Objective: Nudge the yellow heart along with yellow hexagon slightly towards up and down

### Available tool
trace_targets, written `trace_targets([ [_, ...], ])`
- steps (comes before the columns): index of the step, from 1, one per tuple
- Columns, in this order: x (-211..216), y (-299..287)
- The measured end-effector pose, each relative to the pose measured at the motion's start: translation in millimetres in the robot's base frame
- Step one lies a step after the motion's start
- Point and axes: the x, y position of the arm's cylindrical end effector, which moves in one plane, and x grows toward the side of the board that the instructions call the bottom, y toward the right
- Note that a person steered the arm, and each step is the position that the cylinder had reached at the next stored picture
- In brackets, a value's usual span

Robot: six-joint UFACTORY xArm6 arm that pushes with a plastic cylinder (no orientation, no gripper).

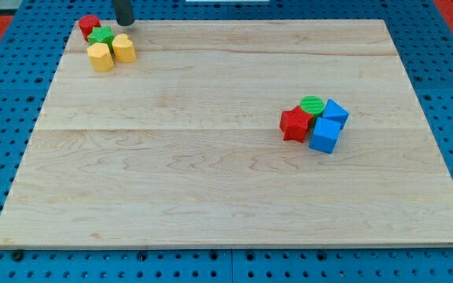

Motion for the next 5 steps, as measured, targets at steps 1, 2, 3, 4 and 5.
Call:
trace_targets([
  [1, 49, 60],
  [2, 125, 113],
  [3, 193, 74],
  [4, 220, -37],
  [5, 208, -116],
])
